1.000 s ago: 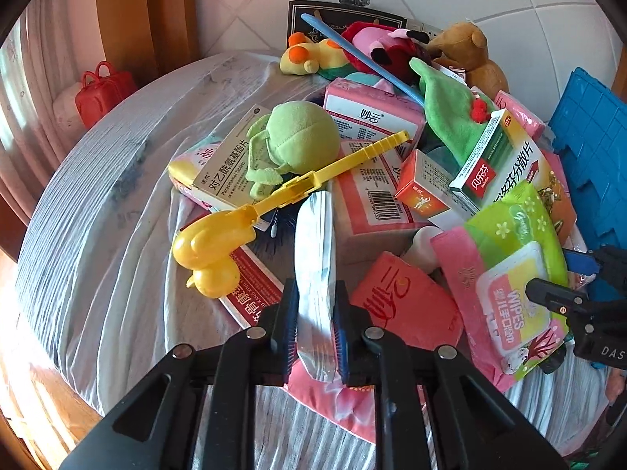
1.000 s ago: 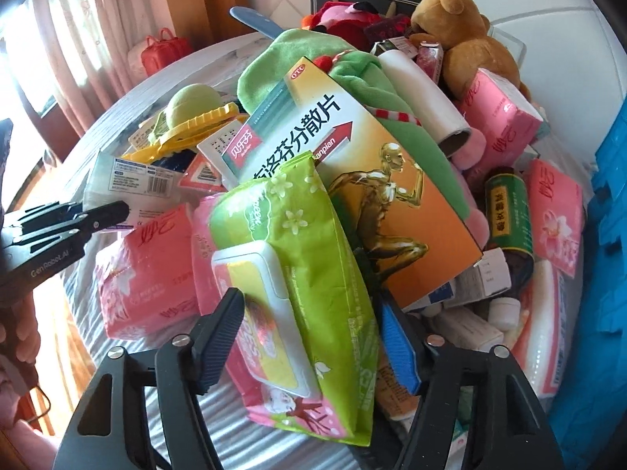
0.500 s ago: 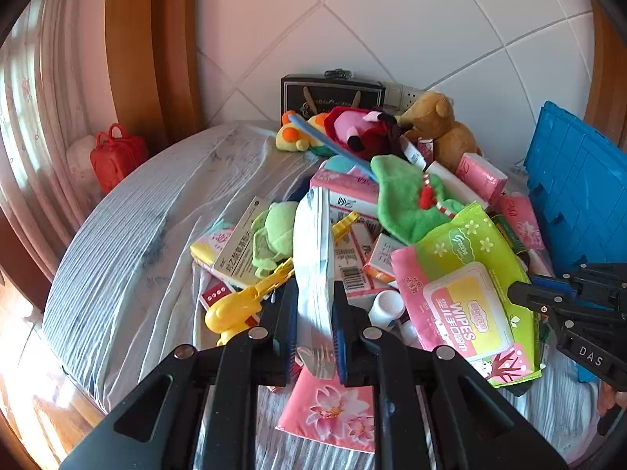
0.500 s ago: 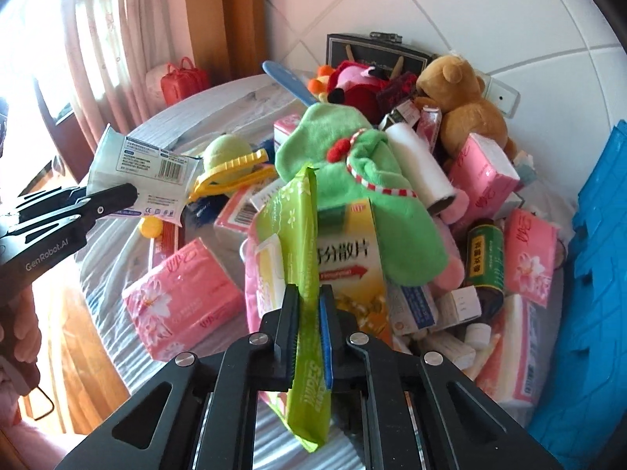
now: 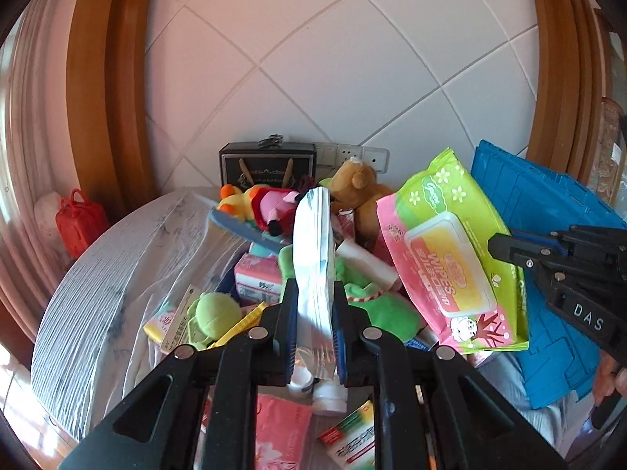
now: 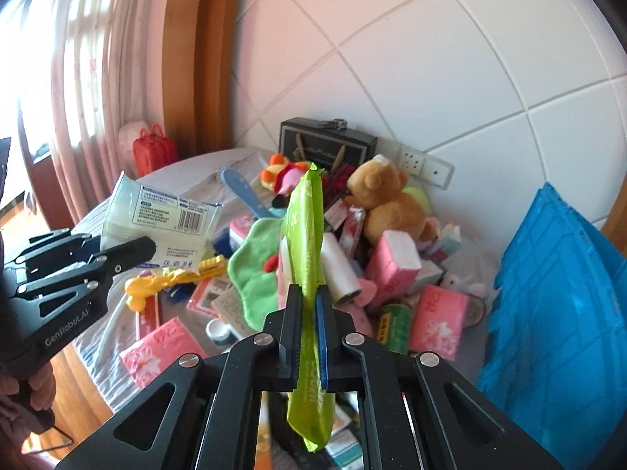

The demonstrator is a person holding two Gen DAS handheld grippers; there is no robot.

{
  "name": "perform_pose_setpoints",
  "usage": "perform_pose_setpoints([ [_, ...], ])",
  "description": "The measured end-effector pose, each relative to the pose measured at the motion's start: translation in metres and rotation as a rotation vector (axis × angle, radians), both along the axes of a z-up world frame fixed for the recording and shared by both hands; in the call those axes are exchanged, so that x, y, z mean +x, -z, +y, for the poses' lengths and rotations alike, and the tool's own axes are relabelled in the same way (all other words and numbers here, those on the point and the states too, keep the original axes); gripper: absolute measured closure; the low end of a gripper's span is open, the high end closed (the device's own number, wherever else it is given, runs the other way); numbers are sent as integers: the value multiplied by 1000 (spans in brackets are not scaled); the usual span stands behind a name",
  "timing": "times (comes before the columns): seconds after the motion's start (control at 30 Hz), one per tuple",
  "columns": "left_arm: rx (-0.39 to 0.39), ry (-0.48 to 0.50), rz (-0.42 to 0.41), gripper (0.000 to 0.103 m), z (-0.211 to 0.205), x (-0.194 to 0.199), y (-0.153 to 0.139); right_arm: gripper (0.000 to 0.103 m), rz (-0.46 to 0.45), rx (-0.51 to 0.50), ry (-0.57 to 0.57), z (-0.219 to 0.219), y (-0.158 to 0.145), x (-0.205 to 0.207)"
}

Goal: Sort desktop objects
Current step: 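Carry the white packet and the green wet-wipe pack over the blue crate with both grippers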

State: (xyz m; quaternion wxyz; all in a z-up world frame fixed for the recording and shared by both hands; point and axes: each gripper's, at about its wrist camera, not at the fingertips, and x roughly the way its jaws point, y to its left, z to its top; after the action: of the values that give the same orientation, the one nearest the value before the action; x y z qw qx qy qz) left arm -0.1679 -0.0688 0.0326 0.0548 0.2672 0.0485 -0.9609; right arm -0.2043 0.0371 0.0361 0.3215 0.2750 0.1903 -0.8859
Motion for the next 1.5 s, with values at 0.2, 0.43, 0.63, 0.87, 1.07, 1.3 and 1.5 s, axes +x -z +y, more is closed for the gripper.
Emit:
perform_pose_setpoints([
  [0.2, -25, 117, 74, 88, 52, -20, -40, 96, 108, -72, 131, 48, -56, -7],
  [0.43, -19, 285, 172, 88, 140, -39, -96, 96, 260, -147, 314, 129, -128, -1],
  [0.63, 31, 425, 144, 88, 227, -58, -128, 96, 363, -122, 491, 211, -172, 0],
  [0.87, 35, 534, -9, 88, 334, -73, -125, 96, 338, 8, 652, 295, -164, -17],
  [1.07, -2, 587, -161, 88, 399, -85, -89, 96, 230, 85, 733, 356, -115, -40],
  [1.3, -27, 603, -236, 88, 436, -77, -75, 96, 135, 111, 775, 416, -79, -53],
  [1.5, -60, 578, -269, 88, 455, -74, -67, 96, 121, 156, 793, 434, -63, -59],
])
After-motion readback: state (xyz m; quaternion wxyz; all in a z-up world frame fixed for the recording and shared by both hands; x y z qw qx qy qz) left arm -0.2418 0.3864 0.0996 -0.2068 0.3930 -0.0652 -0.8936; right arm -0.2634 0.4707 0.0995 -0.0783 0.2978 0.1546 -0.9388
